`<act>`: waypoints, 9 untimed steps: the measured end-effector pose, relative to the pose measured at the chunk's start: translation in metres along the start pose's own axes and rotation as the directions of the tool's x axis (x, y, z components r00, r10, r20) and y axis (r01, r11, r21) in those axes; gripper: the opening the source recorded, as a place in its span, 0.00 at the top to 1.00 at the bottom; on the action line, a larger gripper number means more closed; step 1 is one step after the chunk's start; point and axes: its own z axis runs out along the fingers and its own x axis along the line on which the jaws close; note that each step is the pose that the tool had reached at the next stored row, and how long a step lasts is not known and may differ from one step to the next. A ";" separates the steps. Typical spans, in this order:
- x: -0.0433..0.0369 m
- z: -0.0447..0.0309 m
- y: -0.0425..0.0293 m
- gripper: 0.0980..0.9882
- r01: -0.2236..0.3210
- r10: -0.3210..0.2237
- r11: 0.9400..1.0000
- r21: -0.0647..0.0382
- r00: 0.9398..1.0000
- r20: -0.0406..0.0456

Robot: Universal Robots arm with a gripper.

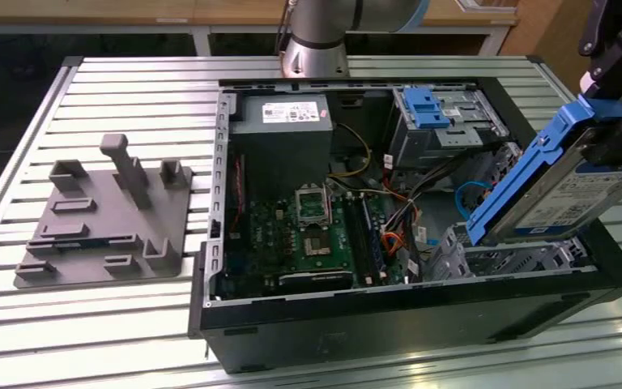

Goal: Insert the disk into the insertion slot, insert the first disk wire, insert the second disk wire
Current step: 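Insert the disk into the insertion slot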

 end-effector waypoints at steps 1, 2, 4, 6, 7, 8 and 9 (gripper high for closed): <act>0.0000 0.0000 0.0000 0.70 0.000 0.000 1.000 0.000 1.000 0.006; 0.0001 0.0000 0.0000 0.70 0.000 0.000 1.000 0.000 1.000 0.011; 0.0002 -0.0001 0.0000 0.70 0.001 -0.001 1.000 0.000 1.000 0.025; 0.0004 0.0000 0.0000 0.70 0.002 -0.002 1.000 -0.001 0.999 0.040; 0.0004 0.0000 0.0000 0.70 0.002 -0.002 1.000 -0.001 0.999 0.046; 0.0005 0.0000 0.0000 0.70 0.002 -0.002 1.000 -0.001 0.999 0.052; 0.0006 0.0000 0.0000 0.70 0.002 -0.002 1.000 -0.001 0.998 0.056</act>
